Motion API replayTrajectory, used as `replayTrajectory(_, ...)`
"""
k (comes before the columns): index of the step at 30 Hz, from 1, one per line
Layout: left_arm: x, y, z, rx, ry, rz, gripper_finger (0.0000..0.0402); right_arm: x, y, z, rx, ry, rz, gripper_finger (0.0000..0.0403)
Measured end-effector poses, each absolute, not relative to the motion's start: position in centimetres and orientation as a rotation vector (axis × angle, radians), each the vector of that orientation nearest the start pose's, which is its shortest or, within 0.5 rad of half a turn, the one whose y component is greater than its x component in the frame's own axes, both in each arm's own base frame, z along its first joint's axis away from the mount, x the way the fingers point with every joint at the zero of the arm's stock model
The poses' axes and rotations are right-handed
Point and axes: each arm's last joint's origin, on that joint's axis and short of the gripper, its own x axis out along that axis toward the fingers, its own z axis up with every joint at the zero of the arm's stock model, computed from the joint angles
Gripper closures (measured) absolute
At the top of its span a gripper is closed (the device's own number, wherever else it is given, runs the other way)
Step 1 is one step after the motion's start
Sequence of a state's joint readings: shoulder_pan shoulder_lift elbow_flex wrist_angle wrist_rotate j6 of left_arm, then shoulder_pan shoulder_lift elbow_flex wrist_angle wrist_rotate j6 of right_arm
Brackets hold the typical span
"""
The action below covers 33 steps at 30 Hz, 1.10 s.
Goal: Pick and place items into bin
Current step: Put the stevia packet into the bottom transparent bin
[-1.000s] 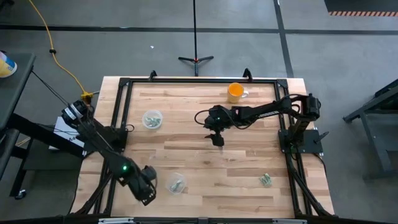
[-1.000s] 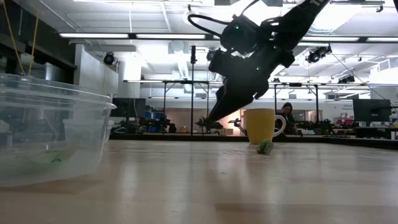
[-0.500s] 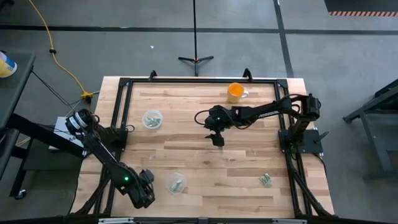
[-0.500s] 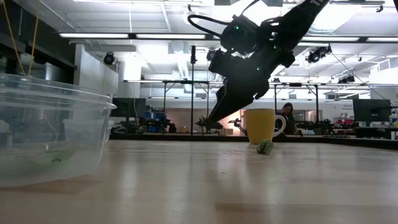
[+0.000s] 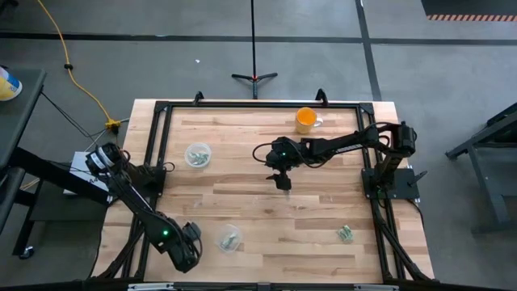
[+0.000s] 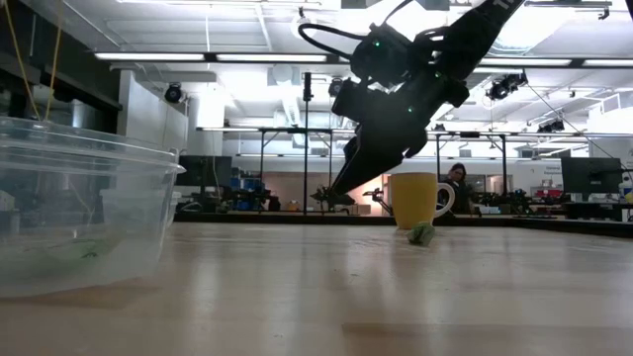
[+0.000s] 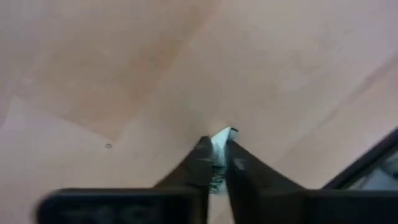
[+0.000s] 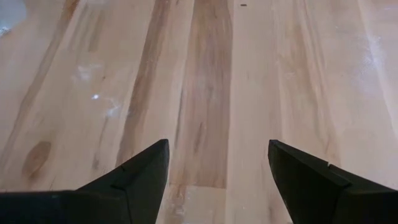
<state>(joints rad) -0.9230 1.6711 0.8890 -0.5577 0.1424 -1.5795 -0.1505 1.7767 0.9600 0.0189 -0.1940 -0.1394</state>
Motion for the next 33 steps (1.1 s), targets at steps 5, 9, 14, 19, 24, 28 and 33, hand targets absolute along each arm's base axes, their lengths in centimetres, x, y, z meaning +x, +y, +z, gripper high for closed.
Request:
replayTrajectory(5,16.9,-22.7,15.0,-0.649,1.481,0.223,0.0371,34.9,-4.8,15.5,-0.010,0.785,0.062,0.0139)
replayTrajectory(9,16.8,-21.8,16.8,-0.551,1.330,0.195,0.0356,34.9,-4.8,15.5,-0.008,0.785,0.065,0.0139)
replayTrajectory(14,16.8,-20.7,19.2,-0.408,1.091,0.139,0.0367,34.9,-4.8,15.6,-0.002,0.784,0.064,0.0139)
replayTrajectory(19,17.8,-20.1,20.8,-0.209,0.820,0.130,0.0367,35.0,-4.8,15.6,-0.002,0.781,0.063,0.0139)
replayTrajectory(24,20.6,-19.5,21.1,-0.170,0.743,0.076,0.0358,35.0,-4.8,15.6,0.001,0.780,0.062,0.0139)
replayTrajectory(28,21.9,-18.9,21.2,-0.123,0.731,0.023,0.0367,35.0,-4.8,15.6,0.000,0.778,0.061,0.0139)
replayTrajectory(33,23.1,-18.3,21.5,-0.130,0.743,-0.087,0.0354,35.0,-4.8,15.6,0.000,0.781,0.061,0.0139)
